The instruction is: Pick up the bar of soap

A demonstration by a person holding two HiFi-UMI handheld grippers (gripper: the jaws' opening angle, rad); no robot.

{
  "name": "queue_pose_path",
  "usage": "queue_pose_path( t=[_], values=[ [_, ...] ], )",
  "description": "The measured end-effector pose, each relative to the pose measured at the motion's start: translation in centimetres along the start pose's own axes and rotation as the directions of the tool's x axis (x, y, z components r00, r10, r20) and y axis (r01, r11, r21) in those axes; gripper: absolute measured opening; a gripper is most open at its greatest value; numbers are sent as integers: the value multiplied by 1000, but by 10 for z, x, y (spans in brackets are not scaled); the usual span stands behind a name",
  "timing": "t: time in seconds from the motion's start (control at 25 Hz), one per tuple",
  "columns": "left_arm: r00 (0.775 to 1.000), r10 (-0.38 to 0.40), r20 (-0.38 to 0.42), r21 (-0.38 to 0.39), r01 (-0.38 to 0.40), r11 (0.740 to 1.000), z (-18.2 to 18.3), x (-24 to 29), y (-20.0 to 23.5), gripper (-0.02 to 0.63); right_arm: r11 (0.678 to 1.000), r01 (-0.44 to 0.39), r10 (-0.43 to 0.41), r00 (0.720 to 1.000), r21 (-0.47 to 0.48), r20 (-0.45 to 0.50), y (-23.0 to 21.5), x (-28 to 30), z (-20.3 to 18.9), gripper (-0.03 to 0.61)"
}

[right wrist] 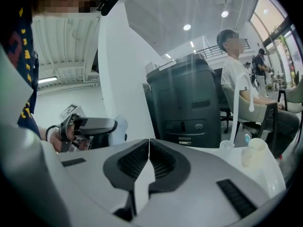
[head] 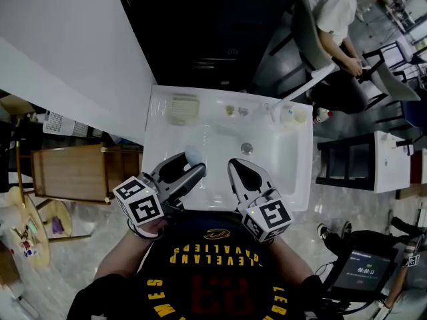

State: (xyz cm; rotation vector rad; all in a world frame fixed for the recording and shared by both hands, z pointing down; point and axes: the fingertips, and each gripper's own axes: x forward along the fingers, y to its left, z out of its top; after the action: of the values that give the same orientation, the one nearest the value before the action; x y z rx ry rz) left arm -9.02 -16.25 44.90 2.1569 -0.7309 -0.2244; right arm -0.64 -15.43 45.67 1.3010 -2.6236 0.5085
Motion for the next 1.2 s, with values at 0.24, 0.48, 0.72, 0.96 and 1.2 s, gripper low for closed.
queue_pose_path(
  t=[0.24, 0.48, 0.72, 0.96, 1.2],
  values=[
    [1000, -12, -6, 2, 12, 1000, 3, 3, -5, 265, 1000, 18, -18, 1000, 24, -4, -3, 1, -2, 18],
    [999, -34, -24, 17, 34, 999, -1, 4, -7, 265, 999, 28, -28, 1000, 46, -7, -4, 3, -4, 18],
    [999, -27, -39, 20, 28, 999, -2, 6, -7, 265, 998, 19, -18, 1000, 55, -19, -1, 3, -8, 18],
    [998, -31, -47, 20, 32, 999, 0, 8, -9, 265, 998, 30, -29, 999, 58, -20, -1, 5, -7, 18],
    [998, -39, -53, 27, 41, 999, -1, 9, -11, 265, 997, 44, -43, 999, 64, -13, -4, 3, -7, 18]
  ],
)
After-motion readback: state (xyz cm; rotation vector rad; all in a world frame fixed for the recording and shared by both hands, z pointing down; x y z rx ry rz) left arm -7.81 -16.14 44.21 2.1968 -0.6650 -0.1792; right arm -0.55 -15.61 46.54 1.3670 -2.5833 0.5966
